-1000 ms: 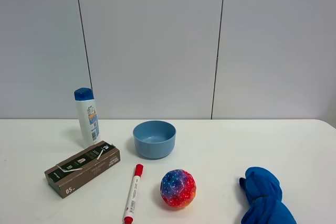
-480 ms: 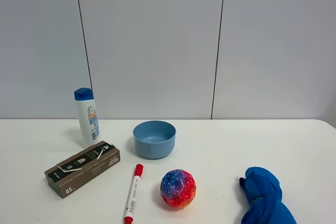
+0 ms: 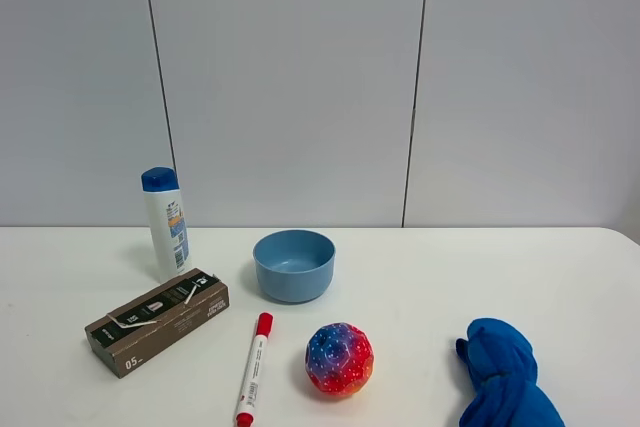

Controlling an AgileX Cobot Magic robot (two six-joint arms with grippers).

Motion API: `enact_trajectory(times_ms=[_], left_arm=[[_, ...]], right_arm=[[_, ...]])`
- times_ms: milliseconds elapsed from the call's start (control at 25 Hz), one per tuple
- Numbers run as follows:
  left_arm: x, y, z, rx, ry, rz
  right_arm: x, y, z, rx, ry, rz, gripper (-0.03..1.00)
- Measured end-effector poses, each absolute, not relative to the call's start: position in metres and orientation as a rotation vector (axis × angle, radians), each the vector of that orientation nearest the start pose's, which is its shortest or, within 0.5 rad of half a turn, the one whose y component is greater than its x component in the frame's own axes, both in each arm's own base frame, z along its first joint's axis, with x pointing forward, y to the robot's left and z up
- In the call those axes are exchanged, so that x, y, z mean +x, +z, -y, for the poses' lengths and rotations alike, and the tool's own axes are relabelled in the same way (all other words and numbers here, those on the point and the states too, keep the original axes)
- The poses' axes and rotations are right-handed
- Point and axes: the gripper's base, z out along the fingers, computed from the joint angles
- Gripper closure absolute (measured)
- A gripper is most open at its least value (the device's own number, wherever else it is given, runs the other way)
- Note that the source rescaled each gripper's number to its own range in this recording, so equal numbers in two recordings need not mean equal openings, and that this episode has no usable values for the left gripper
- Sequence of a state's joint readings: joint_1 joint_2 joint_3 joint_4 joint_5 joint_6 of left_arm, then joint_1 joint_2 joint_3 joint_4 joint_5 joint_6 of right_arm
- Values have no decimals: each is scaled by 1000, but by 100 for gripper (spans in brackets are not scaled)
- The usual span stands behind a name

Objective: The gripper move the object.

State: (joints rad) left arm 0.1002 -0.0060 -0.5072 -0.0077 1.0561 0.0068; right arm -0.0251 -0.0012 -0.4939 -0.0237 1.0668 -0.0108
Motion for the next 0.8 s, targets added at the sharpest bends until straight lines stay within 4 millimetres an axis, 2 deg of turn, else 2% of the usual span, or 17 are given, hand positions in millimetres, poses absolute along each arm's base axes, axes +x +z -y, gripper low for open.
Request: enact_trajectory(times_ms=[800], left_arm=[[-6,280,1,-94,57,-2025]], right_arm=[[-5,275,2,15,-51,-2055,19]])
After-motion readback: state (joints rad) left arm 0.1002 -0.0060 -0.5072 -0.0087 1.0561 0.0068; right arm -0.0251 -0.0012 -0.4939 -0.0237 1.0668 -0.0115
